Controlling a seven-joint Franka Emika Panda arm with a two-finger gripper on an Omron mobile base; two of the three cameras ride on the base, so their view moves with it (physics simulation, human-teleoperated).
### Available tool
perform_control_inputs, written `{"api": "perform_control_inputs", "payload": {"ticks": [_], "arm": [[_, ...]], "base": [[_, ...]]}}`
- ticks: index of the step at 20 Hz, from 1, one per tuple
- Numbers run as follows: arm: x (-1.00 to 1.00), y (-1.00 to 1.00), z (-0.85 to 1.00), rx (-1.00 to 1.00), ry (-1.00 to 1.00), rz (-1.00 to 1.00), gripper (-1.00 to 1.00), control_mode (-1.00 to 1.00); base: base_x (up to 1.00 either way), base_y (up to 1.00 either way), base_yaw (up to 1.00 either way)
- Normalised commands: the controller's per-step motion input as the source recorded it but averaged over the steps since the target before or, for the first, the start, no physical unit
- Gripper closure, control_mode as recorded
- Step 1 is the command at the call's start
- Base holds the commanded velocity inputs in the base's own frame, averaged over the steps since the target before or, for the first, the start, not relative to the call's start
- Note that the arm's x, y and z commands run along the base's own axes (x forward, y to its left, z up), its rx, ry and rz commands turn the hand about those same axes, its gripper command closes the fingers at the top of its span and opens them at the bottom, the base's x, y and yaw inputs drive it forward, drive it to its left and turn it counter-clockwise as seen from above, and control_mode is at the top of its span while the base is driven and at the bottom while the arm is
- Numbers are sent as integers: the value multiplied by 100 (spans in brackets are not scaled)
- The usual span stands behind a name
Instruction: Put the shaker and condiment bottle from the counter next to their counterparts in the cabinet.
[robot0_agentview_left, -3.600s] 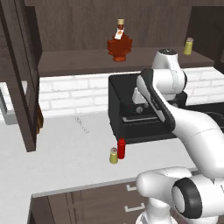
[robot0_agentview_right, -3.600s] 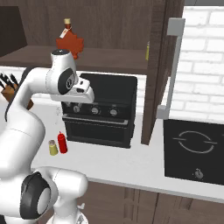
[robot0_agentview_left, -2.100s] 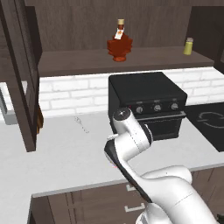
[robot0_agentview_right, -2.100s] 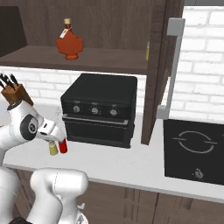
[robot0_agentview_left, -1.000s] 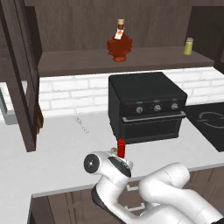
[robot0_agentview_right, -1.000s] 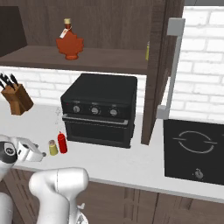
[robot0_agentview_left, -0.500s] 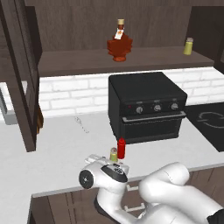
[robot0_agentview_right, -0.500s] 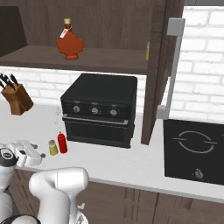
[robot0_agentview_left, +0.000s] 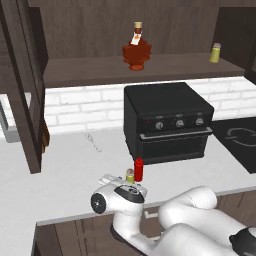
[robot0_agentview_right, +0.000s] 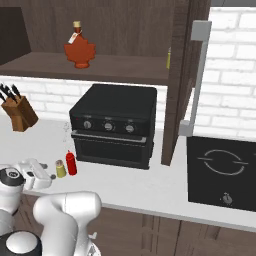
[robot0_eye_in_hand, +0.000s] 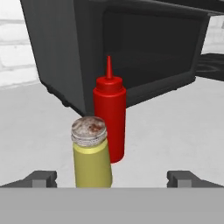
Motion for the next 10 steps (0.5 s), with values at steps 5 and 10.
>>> {"api": "perform_control_inputs", "payload": {"ticks": [5,10], "arm": [[34,0,0,0,0,-3,-100,-100],[13,0,-6,-2,0,-2,-100,-100]], "base": [[0,0,0],[0,0,0]]}}
